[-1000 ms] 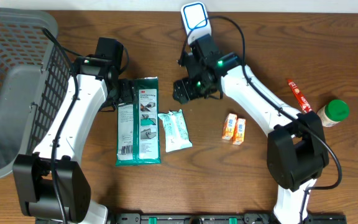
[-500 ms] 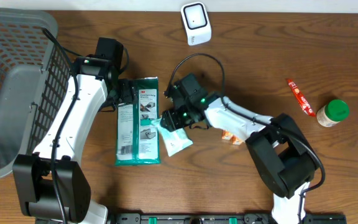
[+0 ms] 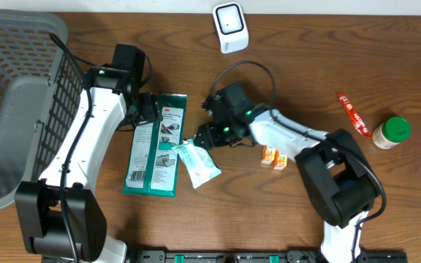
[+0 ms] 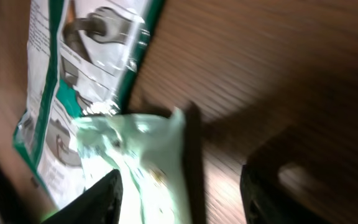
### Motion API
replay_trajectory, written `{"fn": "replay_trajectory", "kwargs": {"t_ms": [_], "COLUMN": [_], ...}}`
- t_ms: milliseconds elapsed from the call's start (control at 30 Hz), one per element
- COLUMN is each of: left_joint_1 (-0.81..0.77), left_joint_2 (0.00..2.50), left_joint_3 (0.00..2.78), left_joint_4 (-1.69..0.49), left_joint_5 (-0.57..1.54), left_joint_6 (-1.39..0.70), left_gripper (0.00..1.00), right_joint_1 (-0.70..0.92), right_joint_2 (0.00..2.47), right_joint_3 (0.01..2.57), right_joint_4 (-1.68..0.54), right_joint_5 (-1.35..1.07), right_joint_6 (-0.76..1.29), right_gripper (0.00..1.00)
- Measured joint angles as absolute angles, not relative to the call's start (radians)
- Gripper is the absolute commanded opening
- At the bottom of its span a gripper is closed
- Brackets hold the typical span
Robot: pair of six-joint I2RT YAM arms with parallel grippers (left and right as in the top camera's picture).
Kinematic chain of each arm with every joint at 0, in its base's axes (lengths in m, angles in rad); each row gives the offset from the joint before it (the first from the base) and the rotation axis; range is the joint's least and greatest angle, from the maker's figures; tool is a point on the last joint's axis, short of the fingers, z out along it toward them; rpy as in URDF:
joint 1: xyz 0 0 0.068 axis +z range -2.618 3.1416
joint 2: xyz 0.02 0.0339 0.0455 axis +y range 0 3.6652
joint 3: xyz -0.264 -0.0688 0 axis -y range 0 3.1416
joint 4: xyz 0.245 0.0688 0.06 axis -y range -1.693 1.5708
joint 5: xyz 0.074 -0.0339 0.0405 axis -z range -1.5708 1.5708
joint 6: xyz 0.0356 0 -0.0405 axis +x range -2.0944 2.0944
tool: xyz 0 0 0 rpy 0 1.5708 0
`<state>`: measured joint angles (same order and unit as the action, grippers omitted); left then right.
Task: Scan the item barcode
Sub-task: 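Grasp the pale green wipes pouch with the right gripper and lift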
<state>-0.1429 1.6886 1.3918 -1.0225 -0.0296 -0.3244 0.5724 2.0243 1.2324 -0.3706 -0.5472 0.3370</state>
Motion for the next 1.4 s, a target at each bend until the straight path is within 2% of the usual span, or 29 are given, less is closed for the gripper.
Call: {"fn": "replay_trajectory", "kwargs": {"t_ms": [200, 467, 567, 700, 833, 867, 933, 1400], "left_joint_1": [-0.143, -0.143, -0.143, -0.143, -0.143, -0.143, -0.143, -0.143], "left_joint_2": [1.689, 1.689, 1.689, 1.689, 1.689, 1.689, 1.689, 1.689], "left_joint_3": [1.392, 1.392, 1.392, 1.392, 1.392, 1.392, 1.392, 1.392], "left_joint_4": [-1.023, -1.023, -1.023, -1.023, -1.022, -1.023, -1.023, -1.023], "left_joint_5": [-0.030, -0.030, -0.030, -0.030, -0.030, -0.030, -0.030, -0.030], "left_joint_6": [-0.324, -0.324, -0.324, -0.324, -0.324, -0.324, -0.324, -0.324], "left_gripper": [0.87, 0.87, 0.87, 0.87, 0.87, 0.87, 0.87, 0.87], "right_joint_1": [0.545, 0.625, 0.679, 0.745, 0.767, 0.767, 0.766, 0.665], "right_joint_2": [2.024, 2.024, 2.024, 2.024, 2.027, 2.027, 2.028, 1.971], "right_joint_3": [1.249, 1.258, 1.264, 1.267, 1.267, 1.267, 1.267, 1.249], "right_joint_4": [-0.469, -0.459, -0.453, -0.448, -0.450, -0.450, -0.451, -0.451], "right_joint_5": [-0.580, -0.542, -0.494, -0.408, -0.361, -0.359, -0.353, -0.358], "right_joint_6": [0.338, 0.340, 0.341, 0.357, 0.377, 0.378, 0.386, 0.355], "right_gripper": [0.68, 0.73, 0.66, 0.42, 0.33, 0.26, 0.01, 0.01]}}
